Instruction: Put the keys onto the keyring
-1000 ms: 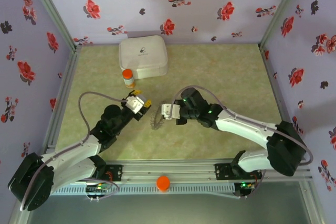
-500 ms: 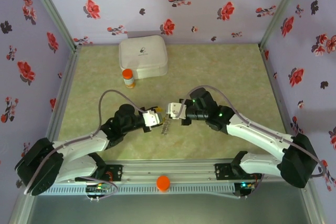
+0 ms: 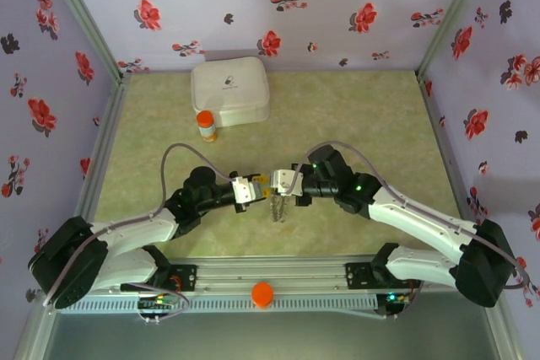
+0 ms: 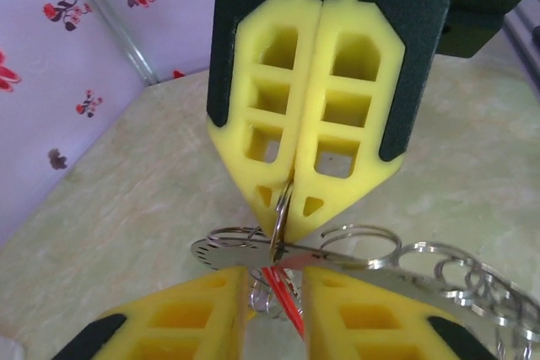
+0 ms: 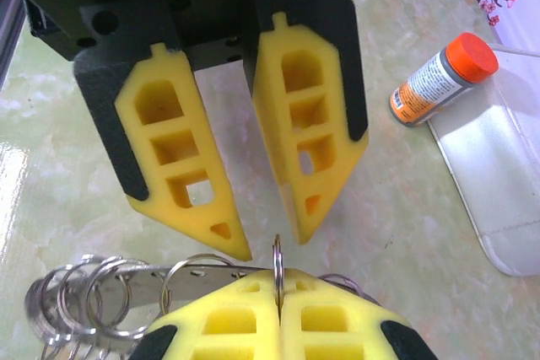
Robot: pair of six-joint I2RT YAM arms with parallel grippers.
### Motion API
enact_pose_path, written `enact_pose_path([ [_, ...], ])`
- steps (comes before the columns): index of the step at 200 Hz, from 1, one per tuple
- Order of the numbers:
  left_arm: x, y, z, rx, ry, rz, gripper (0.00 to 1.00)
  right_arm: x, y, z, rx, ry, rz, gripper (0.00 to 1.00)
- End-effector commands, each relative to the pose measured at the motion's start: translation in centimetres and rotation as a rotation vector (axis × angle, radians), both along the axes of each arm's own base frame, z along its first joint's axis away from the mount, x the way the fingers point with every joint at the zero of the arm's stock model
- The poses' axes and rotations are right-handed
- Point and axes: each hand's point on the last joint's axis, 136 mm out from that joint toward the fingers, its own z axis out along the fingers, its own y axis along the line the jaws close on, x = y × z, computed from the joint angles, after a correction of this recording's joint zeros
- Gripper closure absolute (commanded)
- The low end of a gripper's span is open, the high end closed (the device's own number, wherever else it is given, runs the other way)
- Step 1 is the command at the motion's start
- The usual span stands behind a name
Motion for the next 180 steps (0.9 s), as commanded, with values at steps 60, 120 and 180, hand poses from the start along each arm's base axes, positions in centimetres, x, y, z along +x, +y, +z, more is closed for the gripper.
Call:
enact_pose_path([
  [60, -1.1, -0.7, 1.6, -0.065, 0.002, -0.066, 0.84, -0.6, 1.1, -0.1, 0.003, 0.001, 0.050, 1.00],
  [120, -1.0, -0.7, 1.8, -0.053, -0.016, -0.062, 1.00, -0.7, 1.8, -0.5, 0.002, 0.001, 0.065, 1.00],
  [180, 0.3, 0.6, 1.9, 0.068, -0.100, 0.044, 1.00, 0.9, -0.8, -0.6, -0.063, -0.101, -0.062, 0.76],
])
